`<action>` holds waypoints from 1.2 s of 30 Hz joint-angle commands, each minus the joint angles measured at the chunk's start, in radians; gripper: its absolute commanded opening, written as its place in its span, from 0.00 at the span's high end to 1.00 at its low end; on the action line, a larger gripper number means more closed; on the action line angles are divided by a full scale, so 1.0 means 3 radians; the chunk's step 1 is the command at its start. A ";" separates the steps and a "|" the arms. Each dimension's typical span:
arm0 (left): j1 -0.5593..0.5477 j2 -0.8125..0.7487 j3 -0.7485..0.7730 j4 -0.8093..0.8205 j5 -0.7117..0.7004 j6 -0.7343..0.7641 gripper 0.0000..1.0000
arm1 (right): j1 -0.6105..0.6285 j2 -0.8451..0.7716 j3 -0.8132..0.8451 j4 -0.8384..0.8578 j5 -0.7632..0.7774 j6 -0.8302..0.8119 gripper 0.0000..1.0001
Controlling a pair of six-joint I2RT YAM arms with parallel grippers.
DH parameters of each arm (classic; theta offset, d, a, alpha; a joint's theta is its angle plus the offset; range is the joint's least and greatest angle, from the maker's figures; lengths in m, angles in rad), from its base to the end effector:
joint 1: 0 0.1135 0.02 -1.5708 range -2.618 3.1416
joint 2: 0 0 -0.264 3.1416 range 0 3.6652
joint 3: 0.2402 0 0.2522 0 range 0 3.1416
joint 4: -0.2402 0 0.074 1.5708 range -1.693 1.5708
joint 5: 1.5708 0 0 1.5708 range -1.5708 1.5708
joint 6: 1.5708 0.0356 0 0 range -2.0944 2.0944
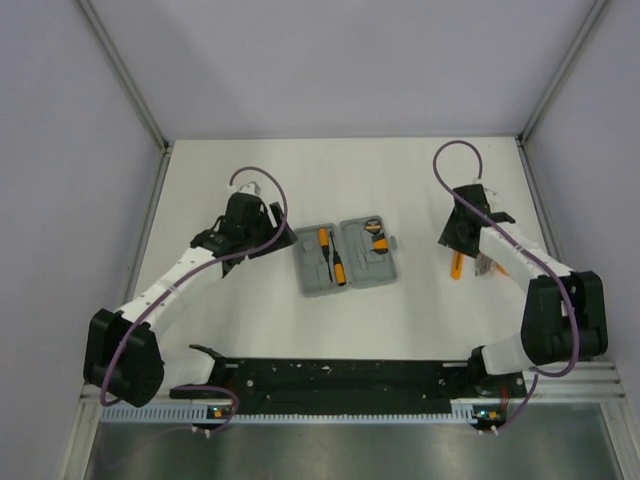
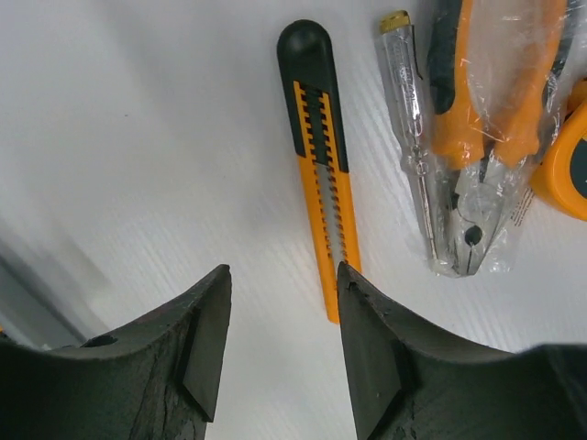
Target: Pack the tool kit
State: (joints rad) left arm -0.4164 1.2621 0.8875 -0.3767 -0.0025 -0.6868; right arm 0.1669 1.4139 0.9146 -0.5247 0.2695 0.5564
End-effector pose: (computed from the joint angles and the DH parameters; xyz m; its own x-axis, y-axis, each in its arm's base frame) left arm 0.2468 -0.1091 0.2564 -0.7381 -0.3668 -0.5662 -0.0843 0.8828 -0.4621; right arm 0.2765 0.0370 0.2171 -0.7277 0.3937 -0.5616 0.4248 0.9016 0.0815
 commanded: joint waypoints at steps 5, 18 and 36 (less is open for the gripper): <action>0.0191 -0.0091 0.0074 0.0013 0.0366 0.0244 0.24 | -0.0260 0.0497 0.0025 0.0179 -0.0049 -0.0152 0.50; 0.0263 -0.0029 0.0058 0.0039 0.0591 0.0239 0.25 | -0.0270 0.0794 0.0004 0.0322 -0.0151 -0.0131 0.81; 0.0278 -0.0009 0.0084 0.0028 0.0744 0.0265 0.23 | 0.0522 -0.0045 0.0137 0.0716 -0.1057 -0.0555 0.99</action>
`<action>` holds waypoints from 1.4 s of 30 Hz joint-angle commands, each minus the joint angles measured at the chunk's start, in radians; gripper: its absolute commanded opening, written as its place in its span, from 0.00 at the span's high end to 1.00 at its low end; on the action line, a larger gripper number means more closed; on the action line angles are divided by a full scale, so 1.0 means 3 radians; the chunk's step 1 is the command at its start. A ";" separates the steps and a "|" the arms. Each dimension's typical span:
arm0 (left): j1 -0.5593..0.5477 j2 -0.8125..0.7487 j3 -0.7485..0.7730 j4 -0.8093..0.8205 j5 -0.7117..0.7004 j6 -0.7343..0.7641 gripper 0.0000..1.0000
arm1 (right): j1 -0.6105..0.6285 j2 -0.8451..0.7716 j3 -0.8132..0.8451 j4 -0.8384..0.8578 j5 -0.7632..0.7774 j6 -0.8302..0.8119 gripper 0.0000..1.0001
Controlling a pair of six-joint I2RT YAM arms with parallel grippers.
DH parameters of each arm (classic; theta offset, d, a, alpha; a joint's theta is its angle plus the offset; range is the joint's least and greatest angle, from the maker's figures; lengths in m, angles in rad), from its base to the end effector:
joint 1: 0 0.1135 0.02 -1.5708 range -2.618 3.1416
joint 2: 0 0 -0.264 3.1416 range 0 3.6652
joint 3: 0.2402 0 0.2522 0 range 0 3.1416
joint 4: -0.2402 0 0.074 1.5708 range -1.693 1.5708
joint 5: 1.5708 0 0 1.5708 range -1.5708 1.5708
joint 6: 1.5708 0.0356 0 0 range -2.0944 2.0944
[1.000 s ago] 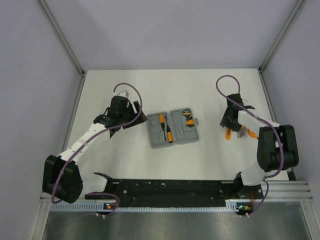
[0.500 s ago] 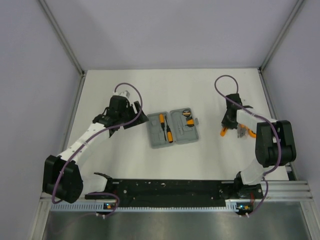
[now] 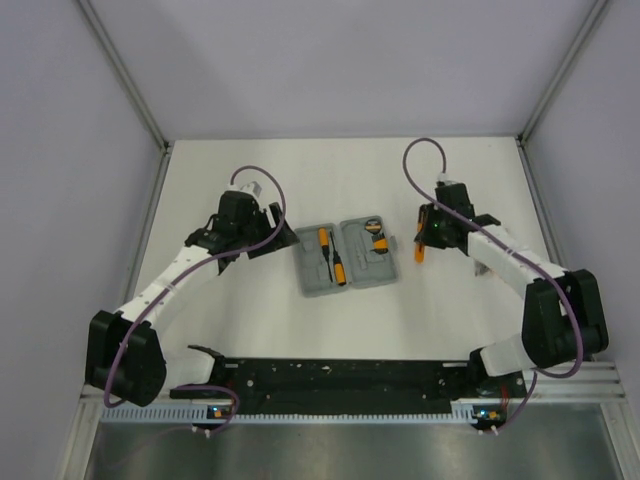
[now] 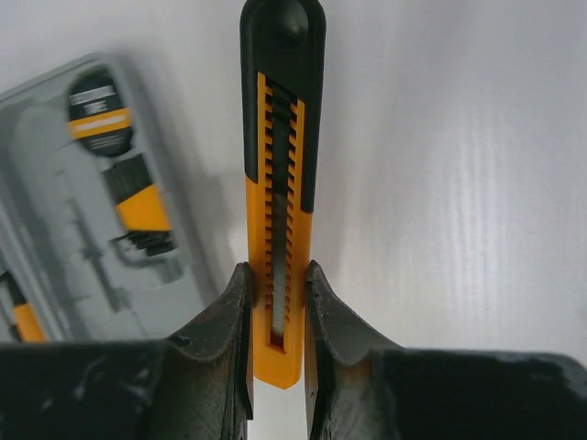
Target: Pack the tool kit
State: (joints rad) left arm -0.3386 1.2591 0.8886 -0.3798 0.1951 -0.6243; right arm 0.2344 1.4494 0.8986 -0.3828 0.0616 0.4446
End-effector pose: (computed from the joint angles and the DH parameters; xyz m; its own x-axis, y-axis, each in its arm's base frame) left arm 0.2512 -0.0958 0.2577 -0.7905 -0.3296 -0.5162 -0.0030 0.8450 -0.5348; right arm 0.2858 0.0660 0.2104 -0.7902 0.2527 -0.5584 0.1591 0.9644 0.2112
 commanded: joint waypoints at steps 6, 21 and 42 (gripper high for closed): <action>0.0019 0.0006 0.0075 0.0034 0.0137 0.0071 0.23 | 0.0793 0.0102 0.0364 0.0407 -0.0696 -0.0362 0.99; 0.0019 0.0093 0.0034 0.0028 0.0209 0.0082 0.24 | 0.1448 0.0998 0.0835 0.0417 -0.0466 -0.0117 0.99; 0.0024 0.0129 0.0009 0.0028 0.0229 0.0087 0.24 | 0.1637 0.1151 0.0840 0.0381 0.0173 0.0149 0.99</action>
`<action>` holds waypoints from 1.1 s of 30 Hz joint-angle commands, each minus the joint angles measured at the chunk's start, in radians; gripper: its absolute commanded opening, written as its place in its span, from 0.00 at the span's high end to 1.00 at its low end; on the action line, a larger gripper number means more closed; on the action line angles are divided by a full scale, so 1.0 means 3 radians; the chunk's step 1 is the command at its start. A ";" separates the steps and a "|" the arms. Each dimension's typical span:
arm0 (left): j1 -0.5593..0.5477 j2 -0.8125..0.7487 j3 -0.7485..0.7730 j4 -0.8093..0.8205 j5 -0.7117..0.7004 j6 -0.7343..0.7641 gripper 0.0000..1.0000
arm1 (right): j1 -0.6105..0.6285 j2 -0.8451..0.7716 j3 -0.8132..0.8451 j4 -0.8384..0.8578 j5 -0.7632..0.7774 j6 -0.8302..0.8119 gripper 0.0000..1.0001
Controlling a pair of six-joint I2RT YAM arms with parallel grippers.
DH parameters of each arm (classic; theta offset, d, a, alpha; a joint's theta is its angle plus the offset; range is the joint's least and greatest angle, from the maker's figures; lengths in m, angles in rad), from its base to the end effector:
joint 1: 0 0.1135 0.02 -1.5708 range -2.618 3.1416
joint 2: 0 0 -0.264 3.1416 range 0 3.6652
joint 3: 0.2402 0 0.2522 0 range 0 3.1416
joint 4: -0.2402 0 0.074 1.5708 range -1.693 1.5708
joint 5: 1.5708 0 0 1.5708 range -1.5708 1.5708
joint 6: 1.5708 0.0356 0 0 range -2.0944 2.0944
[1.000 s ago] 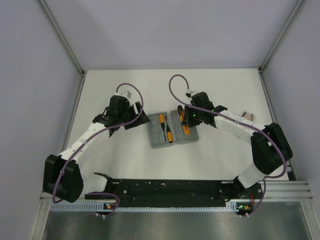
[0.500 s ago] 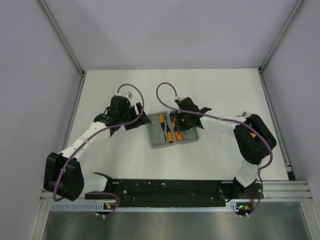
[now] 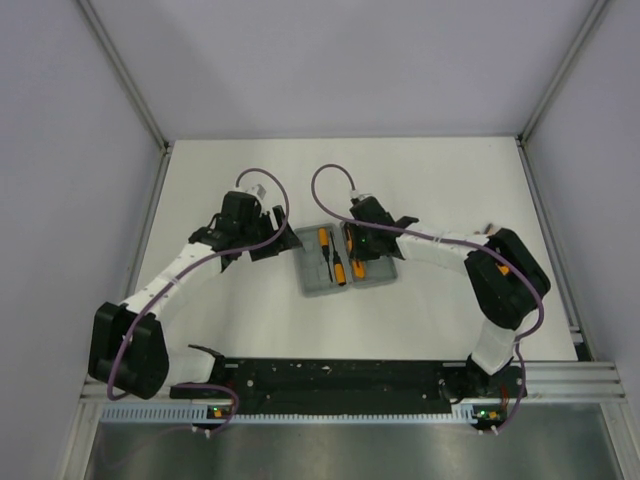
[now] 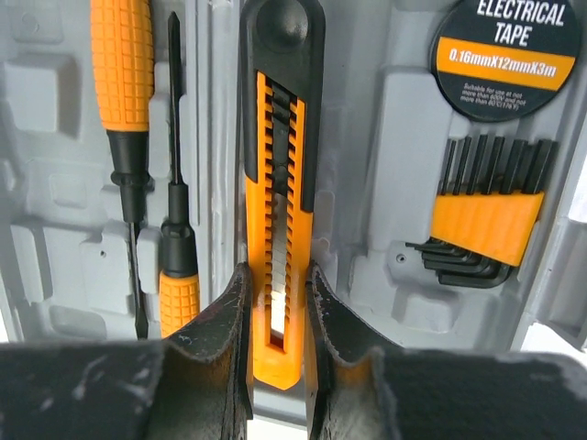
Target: Pack the tool kit
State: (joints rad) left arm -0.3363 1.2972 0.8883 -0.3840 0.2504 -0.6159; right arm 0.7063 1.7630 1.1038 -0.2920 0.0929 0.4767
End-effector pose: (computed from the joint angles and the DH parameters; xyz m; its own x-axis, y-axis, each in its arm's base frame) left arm 0.2552 -0.0986 0.2480 -0.8284 -0.3033 -0.4709 0.0065 0.8355 -0.5495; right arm 0.2793 0.2340 0.1809 -0.8280 -0.1058 -0.5506 -0.2536 0.9466 0.1994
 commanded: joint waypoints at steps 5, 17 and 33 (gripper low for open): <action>0.0011 0.0007 0.0015 0.0042 0.0050 0.0064 0.24 | 0.0069 0.0137 0.0156 0.0079 0.0028 0.0134 0.98; 0.0011 0.0022 0.0035 0.0037 0.0045 0.0064 0.25 | 0.0069 0.0060 0.0232 -0.0259 0.0120 0.0170 0.96; 0.0011 0.0063 0.0051 0.0037 0.0080 0.0064 0.25 | 0.0085 0.0065 0.0324 -0.0361 0.0064 0.0139 0.68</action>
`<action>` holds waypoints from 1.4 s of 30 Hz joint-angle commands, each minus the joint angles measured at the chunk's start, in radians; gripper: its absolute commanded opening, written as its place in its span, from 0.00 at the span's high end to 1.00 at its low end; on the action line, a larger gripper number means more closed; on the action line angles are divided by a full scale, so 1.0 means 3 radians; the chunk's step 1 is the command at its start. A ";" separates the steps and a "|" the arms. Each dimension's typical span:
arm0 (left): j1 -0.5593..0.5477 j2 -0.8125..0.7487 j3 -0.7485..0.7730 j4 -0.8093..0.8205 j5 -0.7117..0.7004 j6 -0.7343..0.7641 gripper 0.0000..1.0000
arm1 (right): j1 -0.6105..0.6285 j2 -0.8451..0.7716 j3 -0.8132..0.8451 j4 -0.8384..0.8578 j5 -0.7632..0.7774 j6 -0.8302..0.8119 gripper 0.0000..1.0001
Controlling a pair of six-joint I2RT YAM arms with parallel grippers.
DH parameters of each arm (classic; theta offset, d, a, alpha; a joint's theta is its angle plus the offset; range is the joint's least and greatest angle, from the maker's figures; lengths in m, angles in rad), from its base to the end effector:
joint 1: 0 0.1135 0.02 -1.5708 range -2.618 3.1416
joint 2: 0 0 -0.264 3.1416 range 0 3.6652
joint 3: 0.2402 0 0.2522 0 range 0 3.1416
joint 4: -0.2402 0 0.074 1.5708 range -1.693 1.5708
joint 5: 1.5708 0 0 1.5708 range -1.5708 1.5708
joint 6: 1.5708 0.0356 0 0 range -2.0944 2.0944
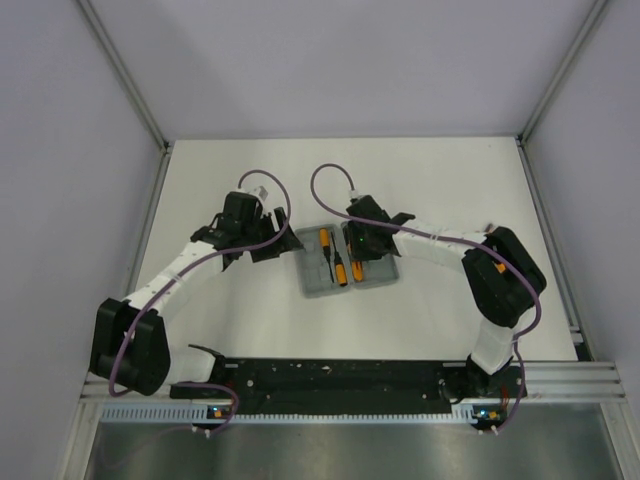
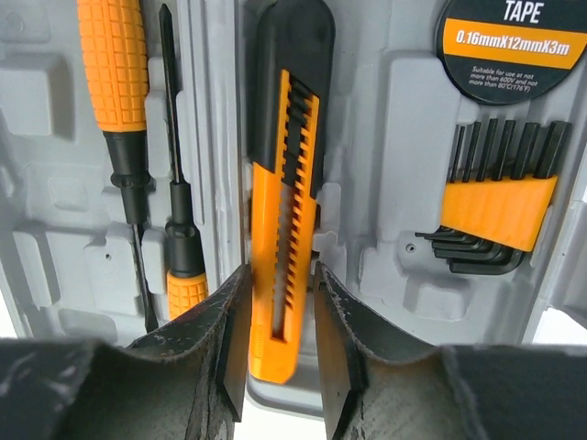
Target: Pack the tool kit
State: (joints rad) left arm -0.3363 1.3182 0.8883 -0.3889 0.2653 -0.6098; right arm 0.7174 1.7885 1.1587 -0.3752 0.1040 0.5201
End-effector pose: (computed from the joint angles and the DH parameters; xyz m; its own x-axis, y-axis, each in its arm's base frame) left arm 0.2572 -0.0998 0.2424 -0.8444 -0.2903 -0.4503 0.0048 0.8363 -0.5482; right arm 0.2805 0.2398 0.1831 -0.8561 -0.0909 -0.5088 -0.2149 0.9579 0.1904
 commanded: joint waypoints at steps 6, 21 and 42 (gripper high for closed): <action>0.0011 -0.0012 0.0071 0.0069 0.0062 0.0028 0.25 | 0.0043 -0.0097 0.0157 -0.0084 -0.0050 0.0010 0.67; -0.0024 0.0402 0.0183 0.0892 0.0731 -0.0319 0.40 | 0.0043 -0.0317 0.0034 0.0100 -0.0045 -0.0026 0.79; -0.0106 0.1200 0.0531 0.0918 0.0650 -0.0335 0.53 | 0.0043 0.0179 0.0254 0.0182 0.0047 -0.0195 0.94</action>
State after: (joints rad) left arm -0.3630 1.6798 1.0046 -0.1219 0.4797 -0.7338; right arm 0.7177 1.8114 1.1942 -0.3405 0.1101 0.4812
